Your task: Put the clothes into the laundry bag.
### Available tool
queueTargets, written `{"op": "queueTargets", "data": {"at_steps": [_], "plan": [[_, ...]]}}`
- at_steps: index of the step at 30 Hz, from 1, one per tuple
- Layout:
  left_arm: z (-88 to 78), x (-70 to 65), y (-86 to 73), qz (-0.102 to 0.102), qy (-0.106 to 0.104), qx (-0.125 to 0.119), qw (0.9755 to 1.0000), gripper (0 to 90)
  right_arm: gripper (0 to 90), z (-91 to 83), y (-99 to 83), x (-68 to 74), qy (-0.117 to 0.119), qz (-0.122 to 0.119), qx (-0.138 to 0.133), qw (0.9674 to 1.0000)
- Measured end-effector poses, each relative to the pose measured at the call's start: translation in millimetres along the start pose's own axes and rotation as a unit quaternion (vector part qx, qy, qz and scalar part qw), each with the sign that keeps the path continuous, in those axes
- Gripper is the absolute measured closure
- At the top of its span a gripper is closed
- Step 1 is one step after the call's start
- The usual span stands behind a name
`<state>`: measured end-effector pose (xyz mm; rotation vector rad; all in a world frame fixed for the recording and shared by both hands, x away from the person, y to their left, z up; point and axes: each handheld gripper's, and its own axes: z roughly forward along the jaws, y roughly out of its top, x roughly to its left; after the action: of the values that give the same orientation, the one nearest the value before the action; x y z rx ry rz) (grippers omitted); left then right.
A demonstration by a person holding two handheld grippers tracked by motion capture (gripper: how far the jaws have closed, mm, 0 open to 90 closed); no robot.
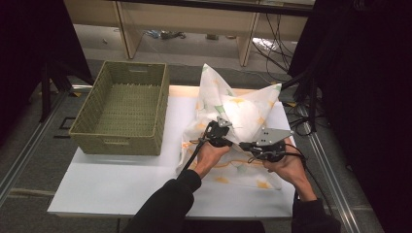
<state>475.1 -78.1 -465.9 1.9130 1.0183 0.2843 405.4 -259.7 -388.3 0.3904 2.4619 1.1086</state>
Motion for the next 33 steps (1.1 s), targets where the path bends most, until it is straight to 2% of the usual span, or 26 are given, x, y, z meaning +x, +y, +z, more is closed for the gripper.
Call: {"op": "queueTargets", "data": {"at_steps": [1,2,4,5,7,10,12,13,14,15,18,20,21,23,27,28,30,33], "plan": [[-1.5,-0.1,-2.0,0.003,0.0,0.002,1.0,72.0,90.0,-0.5,-0.4,-0.3,-0.007,-0.005,0.001,1.0],[-4.6,-0.1,-5.1,0.012,0.005,0.004,0.9999,66.9,90.0,-0.5,-0.6,0.5,-0.003,0.005,0.001,1.0],[-12.8,2.2,-11.3,0.014,0.004,0.016,0.9998,57.4,90.0,-2.1,-0.5,-1.4,-0.008,0.003,-0.004,1.0],[-17.9,2.7,-14.5,0.013,-0.002,0.018,0.9998,55.0,90.0,-2.9,-0.7,-1.9,-0.01,0.006,-0.006,0.9999],[-27.7,3.1,-20.8,0.025,-0.003,0.027,0.9993,53.6,90.0,-3.2,-1.3,-3.2,-0.016,0.006,-0.006,0.9998],[-33.7,4.0,-26.9,0.032,-0.008,0.04,0.9987,60.8,90.0,-2.4,-0.7,-2.1,-0.014,0.008,-0.004,0.9999],[-31.8,5.1,-26.2,0.032,-0.016,0.039,0.9986,70.7,90.0,-0.6,-0.2,-1.3,-0.013,0.009,-0.002,0.9999],[-29.6,6.2,-24.8,0.033,-0.018,0.037,0.9986,73.2,90.0,0.6,0.3,-1.2,-0.011,0.002,0.0,0.9999],[-25.6,5.4,-23.0,0.021,-0.023,0.032,0.999,76.4,90.0,1.2,0.6,-1.0,-0.011,0.0,0.001,0.9999],[-23.2,4.8,-21.5,0.019,-0.024,0.03,0.9991,79.4,90.0,1.4,0.6,-0.4,-0.012,0.004,0.004,0.9999],[-14.1,2.4,-14.5,0.026,-0.019,0.024,0.9992,86.5,90.0,1.3,0.1,-1.3,-0.01,0.002,0.001,0.9999],[-8.9,1.5,-9.0,0.035,-0.016,0.027,0.9989,88.4,90.0,0.8,-0.4,-1.8,-0.009,0.002,0.0,1.0],[-6.2,1.1,-6.8,0.036,-0.012,0.027,0.9989,88.6,90.0,0.2,-0.7,-1.5,-0.01,0.008,0.002,0.9999],[-0.1,1.0,-3.7,0.037,-0.005,0.025,0.999,88.8,90.0,0.5,-1.1,-1.9,-0.009,0.002,0.003,1.0],[9.4,-1.1,2.0,0.039,0.014,0.01,0.9991,88.9,90.0,1.6,-1.7,-1.5,-0.01,0.001,0.006,0.9999],[9.6,-0.5,3.8,0.047,0.014,0.012,0.9987,88.9,90.0,1.7,-1.8,-1.6,-0.012,0.0,0.007,0.9999],[12.8,-2.2,5.8,0.045,0.022,-0.006,0.9987,88.9,90.0,0.9,-2.3,-2.7,-0.014,0.002,0.006,0.9999],[14.0,-2.4,6.5,0.041,0.018,-0.005,0.999,88.1,90.0,0.0,-4.2,-5.3,-0.019,0.005,0.004,0.9998]]}}
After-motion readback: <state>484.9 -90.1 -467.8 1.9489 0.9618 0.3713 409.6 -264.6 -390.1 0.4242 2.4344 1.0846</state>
